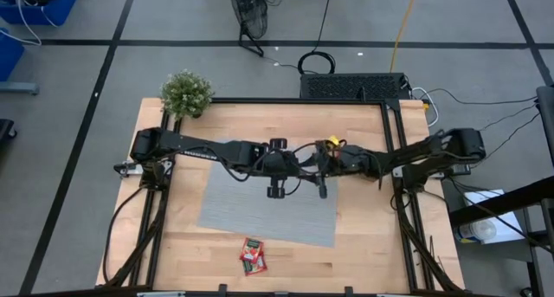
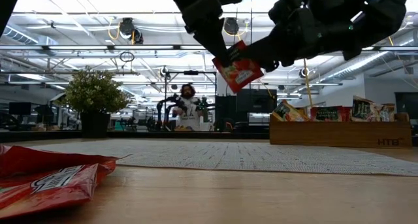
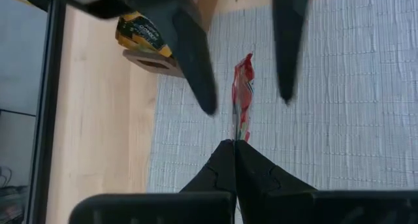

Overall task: Pick & Place Tea
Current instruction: Put the red tea bag into the middle section of the wooden organizer

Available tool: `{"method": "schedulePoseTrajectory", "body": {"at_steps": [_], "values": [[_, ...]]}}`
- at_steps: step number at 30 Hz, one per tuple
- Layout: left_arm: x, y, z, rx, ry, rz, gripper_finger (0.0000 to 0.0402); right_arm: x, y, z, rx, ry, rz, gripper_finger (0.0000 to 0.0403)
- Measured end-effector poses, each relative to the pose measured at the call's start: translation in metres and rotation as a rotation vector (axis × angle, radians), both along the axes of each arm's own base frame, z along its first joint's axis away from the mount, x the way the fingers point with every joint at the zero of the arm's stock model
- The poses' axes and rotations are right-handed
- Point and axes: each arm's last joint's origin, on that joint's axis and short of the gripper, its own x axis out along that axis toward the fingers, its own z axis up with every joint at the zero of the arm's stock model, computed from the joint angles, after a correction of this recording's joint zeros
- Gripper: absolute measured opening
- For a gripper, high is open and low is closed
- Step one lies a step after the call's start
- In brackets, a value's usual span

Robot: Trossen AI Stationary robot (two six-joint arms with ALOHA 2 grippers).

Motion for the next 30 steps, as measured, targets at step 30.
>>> {"method": "schedulePoseTrajectory", "body": {"at_steps": [30], "values": [[0.007,-0.007,0.013,-0.214,-0.128,-0.135,0.0076,-0.049,0.005,-0.009,-0.178,-0.039,-0.359,0.0]]}}
